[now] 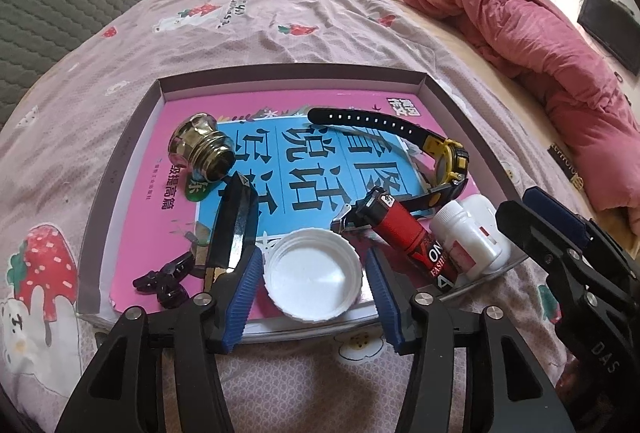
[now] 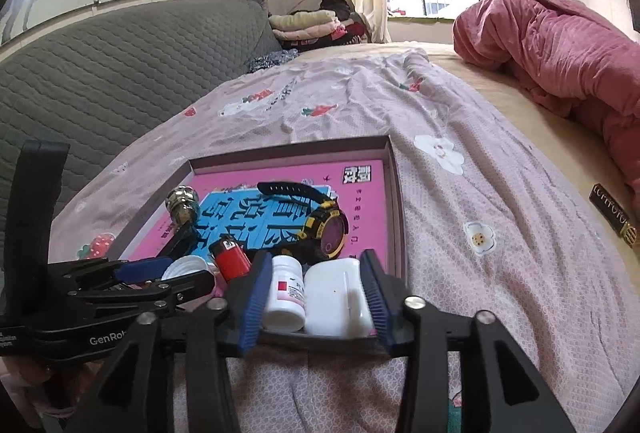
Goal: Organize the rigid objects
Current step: 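Release the pill bottle into the tray with the right tool while the left tool releases the cap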
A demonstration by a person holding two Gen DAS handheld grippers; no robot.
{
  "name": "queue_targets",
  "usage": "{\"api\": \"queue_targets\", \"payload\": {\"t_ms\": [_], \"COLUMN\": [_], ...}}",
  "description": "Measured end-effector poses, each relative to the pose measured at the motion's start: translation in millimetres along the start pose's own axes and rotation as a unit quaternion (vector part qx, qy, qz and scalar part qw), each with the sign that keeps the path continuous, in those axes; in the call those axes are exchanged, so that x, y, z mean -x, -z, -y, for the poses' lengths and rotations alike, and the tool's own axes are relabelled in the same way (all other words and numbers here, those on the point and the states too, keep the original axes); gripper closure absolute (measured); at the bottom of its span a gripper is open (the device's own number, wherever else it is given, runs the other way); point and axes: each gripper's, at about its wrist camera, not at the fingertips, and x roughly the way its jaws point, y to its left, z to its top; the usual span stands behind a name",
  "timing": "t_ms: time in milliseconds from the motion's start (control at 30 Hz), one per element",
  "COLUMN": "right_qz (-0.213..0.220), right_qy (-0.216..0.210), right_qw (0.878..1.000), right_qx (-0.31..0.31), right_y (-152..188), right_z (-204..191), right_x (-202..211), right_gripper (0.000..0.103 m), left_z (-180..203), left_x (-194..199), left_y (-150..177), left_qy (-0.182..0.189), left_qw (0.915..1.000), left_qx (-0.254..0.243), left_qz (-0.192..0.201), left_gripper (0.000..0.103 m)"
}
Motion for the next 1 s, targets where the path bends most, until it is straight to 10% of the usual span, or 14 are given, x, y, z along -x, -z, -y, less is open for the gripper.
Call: {"api": "queue_targets", "payload": {"t_ms": [600, 767, 1000], "right_qz": [0.008, 0.01, 0.011], "right_qy": [0.05, 0.069, 0.082], "right_qw": [0.998, 0.997, 0.997], "right_qx": [0.029, 0.021, 0.012], "right_y": [14.6, 15.7, 19.1], "right_z": [-33.6, -42.6, -50.6], "right_x": [29.9, 40.2, 58.4], "right_gripper": [0.053, 0.034, 0.034], "left_z": [-20.5, -30.8, -40.4], "left_x": [46.4, 64.5, 87.6], "left_y": [12.7, 19.2, 29.5], "left_qy": [0.0, -0.011, -0.015], "left_qw": [0.9993, 0.9988, 0.9984], "left_qx": [0.016, 0.021, 0.019], "left_qz": [0.035, 0.042, 0.051], "left_gripper": [0.044, 0.042, 0.036]}}
